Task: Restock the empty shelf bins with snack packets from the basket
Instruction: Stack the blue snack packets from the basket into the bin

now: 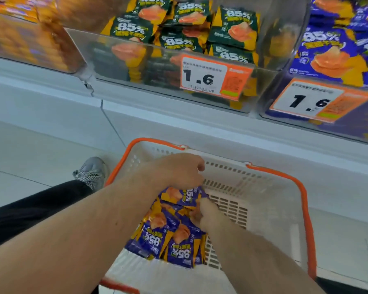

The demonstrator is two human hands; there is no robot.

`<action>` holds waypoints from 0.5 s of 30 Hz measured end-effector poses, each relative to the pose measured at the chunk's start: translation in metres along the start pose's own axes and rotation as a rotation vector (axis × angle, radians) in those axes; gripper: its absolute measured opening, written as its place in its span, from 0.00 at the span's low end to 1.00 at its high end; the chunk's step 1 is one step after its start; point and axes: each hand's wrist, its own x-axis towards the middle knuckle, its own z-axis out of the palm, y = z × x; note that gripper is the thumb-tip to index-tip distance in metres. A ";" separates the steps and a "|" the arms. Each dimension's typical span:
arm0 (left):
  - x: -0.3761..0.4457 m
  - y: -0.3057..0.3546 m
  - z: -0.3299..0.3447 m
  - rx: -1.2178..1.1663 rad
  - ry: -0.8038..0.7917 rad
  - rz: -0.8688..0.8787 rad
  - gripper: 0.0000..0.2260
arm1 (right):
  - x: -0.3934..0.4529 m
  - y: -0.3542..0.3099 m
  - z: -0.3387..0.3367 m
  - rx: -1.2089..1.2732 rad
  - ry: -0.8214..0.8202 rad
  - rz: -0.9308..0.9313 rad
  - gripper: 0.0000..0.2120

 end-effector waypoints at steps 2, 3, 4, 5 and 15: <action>0.006 -0.004 0.004 0.003 -0.028 -0.020 0.21 | 0.009 -0.001 0.008 0.134 -0.050 0.046 0.08; 0.008 -0.006 0.007 0.001 -0.035 -0.030 0.21 | 0.014 -0.002 0.012 0.198 -0.050 0.075 0.08; 0.009 -0.007 0.008 0.002 -0.038 -0.040 0.21 | 0.017 -0.005 0.014 0.236 -0.020 0.113 0.08; 0.010 -0.008 0.009 0.007 -0.041 -0.049 0.21 | 0.021 -0.006 0.017 0.284 0.010 0.136 0.08; 0.006 -0.005 0.010 -0.028 -0.059 -0.061 0.21 | 0.018 -0.002 0.019 0.257 0.042 0.143 0.09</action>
